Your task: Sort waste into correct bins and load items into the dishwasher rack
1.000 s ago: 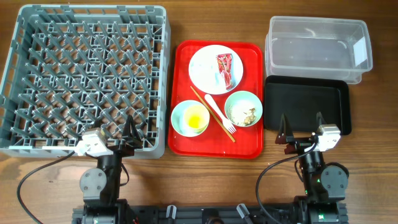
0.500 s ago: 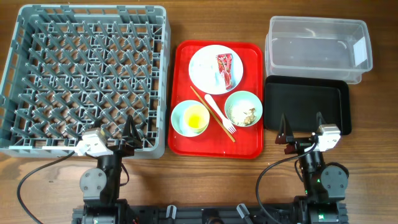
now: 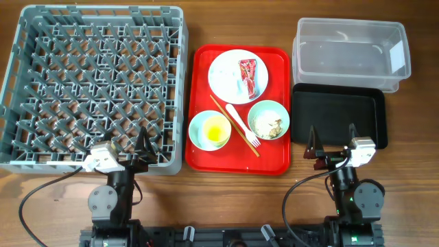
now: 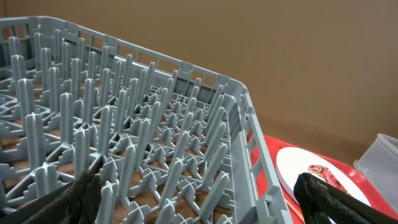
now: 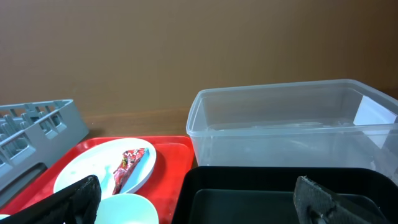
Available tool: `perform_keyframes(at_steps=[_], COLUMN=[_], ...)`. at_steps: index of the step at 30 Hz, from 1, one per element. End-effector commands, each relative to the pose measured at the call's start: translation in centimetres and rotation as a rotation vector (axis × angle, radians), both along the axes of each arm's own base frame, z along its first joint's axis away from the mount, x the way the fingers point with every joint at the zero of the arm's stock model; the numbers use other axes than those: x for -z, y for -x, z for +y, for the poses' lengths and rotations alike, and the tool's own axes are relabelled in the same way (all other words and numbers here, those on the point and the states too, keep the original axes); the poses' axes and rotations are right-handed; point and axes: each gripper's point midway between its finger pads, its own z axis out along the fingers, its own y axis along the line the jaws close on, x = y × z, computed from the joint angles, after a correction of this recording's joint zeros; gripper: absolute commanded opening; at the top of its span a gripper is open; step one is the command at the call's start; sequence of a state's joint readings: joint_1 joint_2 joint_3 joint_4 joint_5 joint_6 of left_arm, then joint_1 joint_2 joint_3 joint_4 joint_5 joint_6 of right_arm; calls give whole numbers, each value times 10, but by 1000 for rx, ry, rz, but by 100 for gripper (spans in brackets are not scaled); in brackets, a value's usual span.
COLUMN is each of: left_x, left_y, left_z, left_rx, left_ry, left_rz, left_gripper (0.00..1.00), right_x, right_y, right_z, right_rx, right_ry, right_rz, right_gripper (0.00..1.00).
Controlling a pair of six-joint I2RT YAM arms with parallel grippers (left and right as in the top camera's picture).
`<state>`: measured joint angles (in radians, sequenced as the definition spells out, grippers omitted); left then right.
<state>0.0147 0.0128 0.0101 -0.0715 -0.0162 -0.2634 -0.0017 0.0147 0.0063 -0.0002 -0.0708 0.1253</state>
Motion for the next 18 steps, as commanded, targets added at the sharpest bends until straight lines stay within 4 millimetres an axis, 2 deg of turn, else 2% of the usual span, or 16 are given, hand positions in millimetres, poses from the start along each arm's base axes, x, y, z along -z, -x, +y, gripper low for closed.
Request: perform_keyframes(at_steps=[1, 6, 8, 11, 14, 18], left_x=[1, 1, -2, -4, -4, -15], left_y=[0, 0, 0, 3, 5, 4], left_z=[-2, -2, -2, -1, -2, -1], left_rx=[14, 15, 14, 13, 14, 15], left_ry=[-20, -19, -19, -20, -21, -19], left_rz=[0, 1, -7, 29, 98, 185], left_gripper=[100, 100, 100, 100, 100, 100], right_x=[-2, -2, -2, -2, -13, -23], right_y=[0, 0, 0, 0, -5, -18], right_z=[0, 1, 2, 5, 6, 23], right_rx=[-3, -11, -11, -33, -41, -141], right_ry=[10, -139, -124, -13, 18, 30], right_rz=[-9, 0, 2, 27, 56, 162], right_gripper=[100, 100, 100, 100, 100, 100])
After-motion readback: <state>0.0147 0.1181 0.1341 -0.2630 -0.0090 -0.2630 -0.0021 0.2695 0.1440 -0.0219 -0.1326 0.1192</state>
